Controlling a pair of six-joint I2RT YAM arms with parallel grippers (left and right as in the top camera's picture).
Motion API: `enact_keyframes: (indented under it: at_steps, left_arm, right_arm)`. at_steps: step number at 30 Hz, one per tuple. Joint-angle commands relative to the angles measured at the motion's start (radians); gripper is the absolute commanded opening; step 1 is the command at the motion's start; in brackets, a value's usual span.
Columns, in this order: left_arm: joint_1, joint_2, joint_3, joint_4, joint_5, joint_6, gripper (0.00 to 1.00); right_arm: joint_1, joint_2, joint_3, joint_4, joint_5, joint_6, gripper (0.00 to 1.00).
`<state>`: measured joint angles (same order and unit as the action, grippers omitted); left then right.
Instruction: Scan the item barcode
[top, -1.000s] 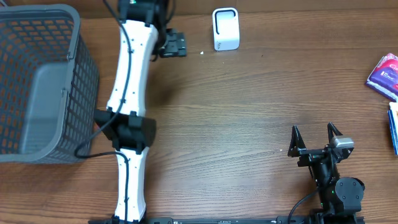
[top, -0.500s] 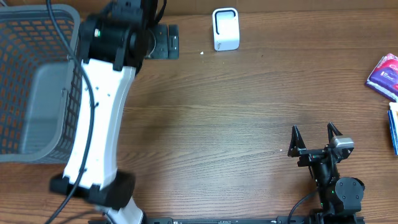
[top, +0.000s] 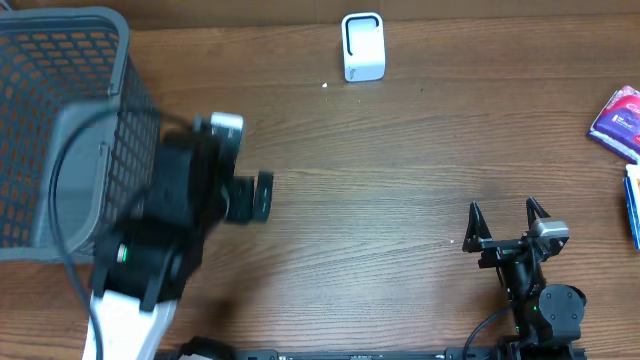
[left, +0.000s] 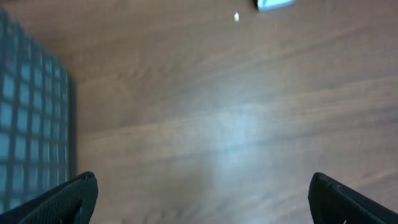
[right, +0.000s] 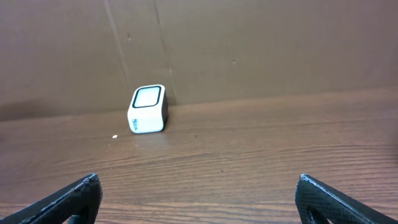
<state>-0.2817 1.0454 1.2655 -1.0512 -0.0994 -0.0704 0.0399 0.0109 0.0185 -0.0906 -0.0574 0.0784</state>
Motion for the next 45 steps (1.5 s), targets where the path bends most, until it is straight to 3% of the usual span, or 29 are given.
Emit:
enact_keyframes:
  at_steps: [1, 5, 11, 22, 33, 45]
  left_arm:
    - [0.000, -0.207, -0.187, 0.068, 0.049, 0.026, 1.00]
    - [0.026, -0.417, -0.332, 0.131, 0.098, 0.074, 1.00]
    - [0.034, -0.534, -0.467, 0.202, 0.101, 0.117, 1.00]
    - [0.293, -0.858, -0.764, 0.404, 0.220, 0.119, 1.00]
    - [0.382, -1.013, -1.026, 0.800, 0.198, 0.114, 0.99]
    - [0.378, -1.042, -1.261, 1.077, 0.153, -0.117, 1.00]
  right_arm:
    - [-0.002, -0.008, -0.011, 0.009, 0.012, -0.001, 1.00]
    - [-0.002, -0.008, -0.011, 0.009, 0.012, -0.001, 1.00]
    - [-0.002, -0.008, -0.011, 0.009, 0.012, -0.001, 1.00]
    - [-0.002, -0.008, -0.011, 0.009, 0.012, -0.001, 1.00]
    - [-0.002, -0.008, -0.011, 0.009, 0.012, -0.001, 1.00]
    - [-0.002, -0.008, -0.011, 0.009, 0.012, -0.001, 1.00]
